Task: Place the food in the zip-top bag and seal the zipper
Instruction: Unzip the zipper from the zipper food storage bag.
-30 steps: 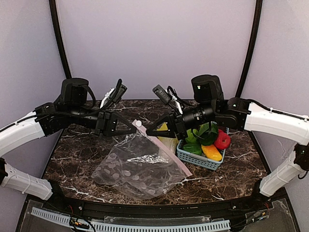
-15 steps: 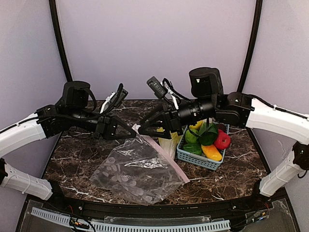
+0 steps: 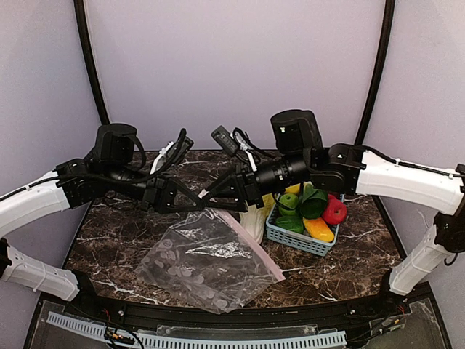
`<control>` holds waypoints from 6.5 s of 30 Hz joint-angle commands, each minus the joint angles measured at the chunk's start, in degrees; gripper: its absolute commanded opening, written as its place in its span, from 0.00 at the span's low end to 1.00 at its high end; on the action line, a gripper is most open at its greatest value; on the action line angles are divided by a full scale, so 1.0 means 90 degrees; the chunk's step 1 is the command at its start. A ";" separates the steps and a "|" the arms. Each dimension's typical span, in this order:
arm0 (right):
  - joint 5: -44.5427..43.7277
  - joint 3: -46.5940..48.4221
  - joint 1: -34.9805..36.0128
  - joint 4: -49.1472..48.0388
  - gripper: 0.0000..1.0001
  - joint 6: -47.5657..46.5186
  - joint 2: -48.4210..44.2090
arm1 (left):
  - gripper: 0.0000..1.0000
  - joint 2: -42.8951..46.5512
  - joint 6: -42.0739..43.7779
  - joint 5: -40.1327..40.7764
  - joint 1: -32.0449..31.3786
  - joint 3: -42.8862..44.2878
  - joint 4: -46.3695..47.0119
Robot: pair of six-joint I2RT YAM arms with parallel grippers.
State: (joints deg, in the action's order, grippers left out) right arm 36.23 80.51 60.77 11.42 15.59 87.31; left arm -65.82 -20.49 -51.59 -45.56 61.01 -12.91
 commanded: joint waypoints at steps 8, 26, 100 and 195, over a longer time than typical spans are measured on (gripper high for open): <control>0.0754 -0.0413 -0.0311 -0.0735 0.35 0.0521 -0.0325 | 0.01 0.0084 0.0138 -0.0014 -0.0026 -0.0080 -0.0002; 0.0750 -0.0286 -0.0363 -0.0628 0.35 0.0811 0.0055 | 0.01 0.0214 0.0186 0.0054 -0.0026 -0.0113 -0.0134; 0.0291 -0.0217 -0.0326 -0.0009 0.02 0.0743 0.0385 | 0.01 -0.0041 0.0028 0.1974 -0.0021 0.0066 -0.0997; -0.1131 -0.2514 -0.0171 -0.0214 0.03 0.1521 -0.1551 | 0.01 0.0605 0.0074 0.2991 0.1258 0.0200 -0.1150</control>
State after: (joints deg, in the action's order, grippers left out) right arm 26.39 59.90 58.63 6.44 28.47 75.61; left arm -61.87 -21.06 -29.30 -36.36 62.39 -22.52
